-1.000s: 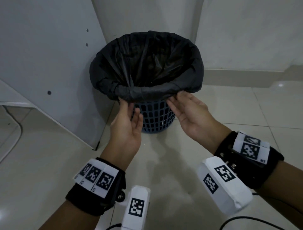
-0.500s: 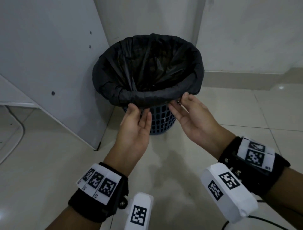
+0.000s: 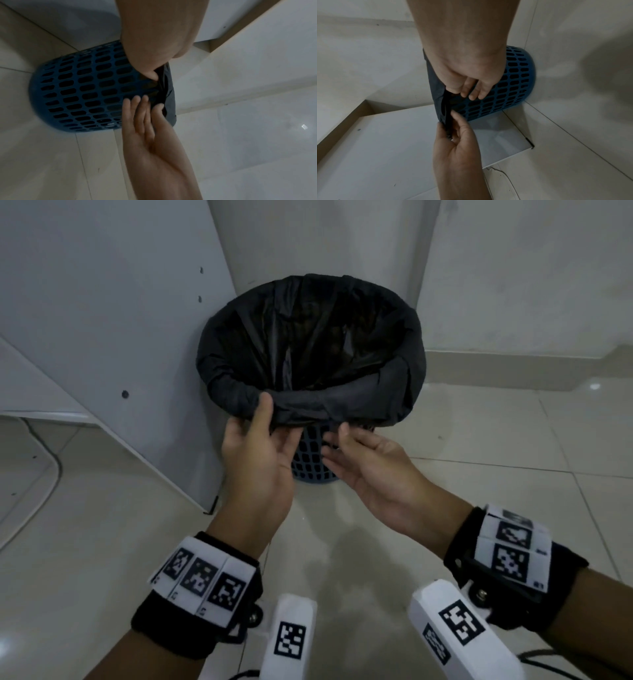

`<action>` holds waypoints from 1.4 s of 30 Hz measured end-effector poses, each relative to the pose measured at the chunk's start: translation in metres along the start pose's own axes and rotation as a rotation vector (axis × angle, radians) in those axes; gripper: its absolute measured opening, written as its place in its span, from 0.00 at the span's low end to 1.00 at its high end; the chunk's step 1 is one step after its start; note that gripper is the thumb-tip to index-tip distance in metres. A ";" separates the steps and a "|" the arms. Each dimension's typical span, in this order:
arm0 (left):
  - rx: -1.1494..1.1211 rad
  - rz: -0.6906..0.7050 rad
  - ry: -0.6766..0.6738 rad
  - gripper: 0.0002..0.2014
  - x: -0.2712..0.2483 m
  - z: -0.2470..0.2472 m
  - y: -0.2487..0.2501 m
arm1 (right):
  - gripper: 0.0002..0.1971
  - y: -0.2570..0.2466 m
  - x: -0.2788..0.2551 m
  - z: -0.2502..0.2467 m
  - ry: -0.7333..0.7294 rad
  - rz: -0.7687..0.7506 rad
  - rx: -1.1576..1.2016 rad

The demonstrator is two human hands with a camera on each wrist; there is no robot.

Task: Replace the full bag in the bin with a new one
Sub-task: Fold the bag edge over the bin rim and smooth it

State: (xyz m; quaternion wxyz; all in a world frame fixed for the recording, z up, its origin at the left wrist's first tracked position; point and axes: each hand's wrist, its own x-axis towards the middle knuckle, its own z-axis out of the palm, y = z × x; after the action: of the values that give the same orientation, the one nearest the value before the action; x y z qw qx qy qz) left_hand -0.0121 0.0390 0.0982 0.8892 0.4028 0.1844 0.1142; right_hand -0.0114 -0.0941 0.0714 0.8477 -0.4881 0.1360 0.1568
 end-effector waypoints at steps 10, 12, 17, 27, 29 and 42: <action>-0.083 -0.018 -0.006 0.23 0.032 -0.002 0.018 | 0.25 -0.009 0.000 -0.013 0.075 -0.032 0.138; -0.071 0.023 0.000 0.25 0.023 -0.003 0.009 | 0.25 -0.009 0.002 -0.009 0.063 -0.044 0.148; 0.112 -0.073 0.008 0.20 -0.016 -0.011 -0.034 | 0.15 -0.011 0.008 -0.009 0.058 -0.051 0.165; -0.035 -0.235 0.009 0.08 -0.013 0.004 -0.037 | 0.07 -0.010 0.015 -0.014 0.113 -0.083 0.217; -0.042 -0.253 0.010 0.08 -0.009 0.006 -0.037 | 0.08 -0.011 0.017 -0.014 0.095 -0.090 0.236; -0.064 -0.289 -0.011 0.11 -0.004 0.011 -0.034 | 0.16 -0.023 0.013 -0.017 0.122 -0.100 0.338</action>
State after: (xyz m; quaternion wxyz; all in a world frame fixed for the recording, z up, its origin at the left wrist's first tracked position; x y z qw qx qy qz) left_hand -0.0092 0.0078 0.0798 0.9098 0.3441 0.2318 -0.0115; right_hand 0.0083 -0.1179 0.0768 0.9146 -0.3534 0.1870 0.0596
